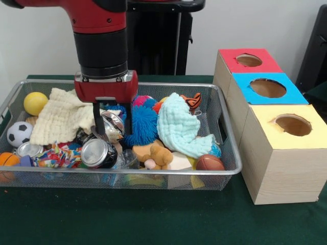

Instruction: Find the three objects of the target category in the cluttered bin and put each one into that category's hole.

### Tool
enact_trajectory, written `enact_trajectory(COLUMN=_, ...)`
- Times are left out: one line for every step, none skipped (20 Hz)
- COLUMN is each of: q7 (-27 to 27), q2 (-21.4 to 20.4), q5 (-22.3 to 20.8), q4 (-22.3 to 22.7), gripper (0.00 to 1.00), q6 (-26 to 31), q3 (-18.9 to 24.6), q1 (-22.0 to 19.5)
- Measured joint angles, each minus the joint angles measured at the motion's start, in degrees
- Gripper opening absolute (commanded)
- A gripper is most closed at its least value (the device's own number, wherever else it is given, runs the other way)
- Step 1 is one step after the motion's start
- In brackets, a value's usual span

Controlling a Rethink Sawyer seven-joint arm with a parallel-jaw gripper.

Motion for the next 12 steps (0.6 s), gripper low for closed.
enact_trajectory(q7=0.0, q2=0.04, q5=0.0, q4=0.0, gripper=1.0, q6=0.0, q3=0.0, q1=-0.04)
enact_trajectory(q7=0.0, q2=0.17, q5=-0.18, q4=-0.01, gripper=1.0, q6=0.0, q3=0.02, q1=-0.19)
enact_trajectory(q7=0.0, q2=0.22, q5=-0.32, q4=-0.01, gripper=1.0, q6=0.0, q3=0.02, q1=-0.25)
enact_trajectory(q7=0.0, q2=0.29, q5=-0.6, q4=-0.02, gripper=1.0, q6=0.01, q3=0.02, q1=-0.35)
enact_trajectory(q7=0.0, q2=0.45, q5=-1.2, q4=-0.07, gripper=1.0, q6=0.0, q3=0.04, q1=-0.58)
enact_trajectory(q7=0.0, q2=0.56, q5=-1.61, q4=-0.11, gripper=1.0, q6=0.0, q3=0.07, q1=-0.74)
enact_trajectory(q7=0.0, q2=0.62, q5=-1.85, q4=-0.14, gripper=1.0, q6=0.01, q3=0.09, q1=-0.84)
enact_trajectory(q7=0.0, q2=0.77, q5=-2.43, q4=-0.25, gripper=1.0, q6=0.0, q3=0.18, q1=-1.11)
enact_trajectory(q7=0.0, q2=0.85, q5=-2.75, q4=-0.32, gripper=1.0, q6=0.01, q3=0.24, q1=-1.27)
enact_trajectory(q7=0.0, q2=0.88, q5=-2.92, q4=-0.36, gripper=1.0, q6=0.01, q3=0.27, q1=-1.35)
enact_trajectory(q7=0.0, q2=1.01, q5=-3.53, q4=-0.55, gripper=1.0, q6=0.01, q3=0.4, q1=-1.65)
enact_trajectory(q7=0.0, q2=1.06, q5=-3.91, q4=-0.7, gripper=1.0, q6=0.01, q3=0.48, q1=-1.82)
